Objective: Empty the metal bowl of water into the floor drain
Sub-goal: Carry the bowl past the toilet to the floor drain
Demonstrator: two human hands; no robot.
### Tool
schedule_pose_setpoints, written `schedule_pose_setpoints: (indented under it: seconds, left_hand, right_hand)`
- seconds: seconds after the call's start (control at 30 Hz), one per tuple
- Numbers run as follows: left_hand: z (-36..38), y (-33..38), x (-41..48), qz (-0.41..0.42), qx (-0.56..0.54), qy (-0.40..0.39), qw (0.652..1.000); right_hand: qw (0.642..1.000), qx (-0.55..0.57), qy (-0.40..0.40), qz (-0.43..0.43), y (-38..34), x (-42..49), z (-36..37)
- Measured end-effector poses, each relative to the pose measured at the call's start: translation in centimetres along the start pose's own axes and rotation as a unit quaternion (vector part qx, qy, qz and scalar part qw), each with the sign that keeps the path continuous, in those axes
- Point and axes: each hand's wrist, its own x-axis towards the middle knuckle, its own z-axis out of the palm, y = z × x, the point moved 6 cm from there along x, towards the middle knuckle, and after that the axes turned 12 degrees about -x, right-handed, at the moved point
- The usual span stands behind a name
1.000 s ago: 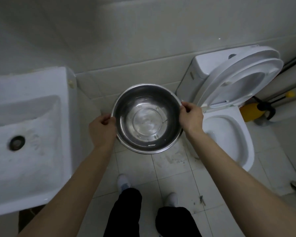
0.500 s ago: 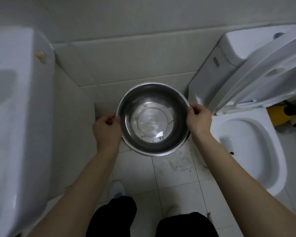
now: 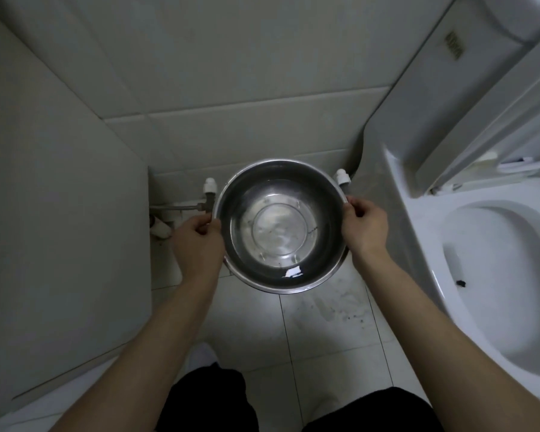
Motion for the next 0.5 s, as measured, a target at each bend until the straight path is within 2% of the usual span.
schedule_pose_setpoints:
  seconds: [0.5]
  left_hand:
    - [5.1,-11.7,5.1,0.017,0.029,-0.029,0.999]
  right_hand:
    - [1.000,-0.020,0.004,-0.004,8.3,5.9,8.9]
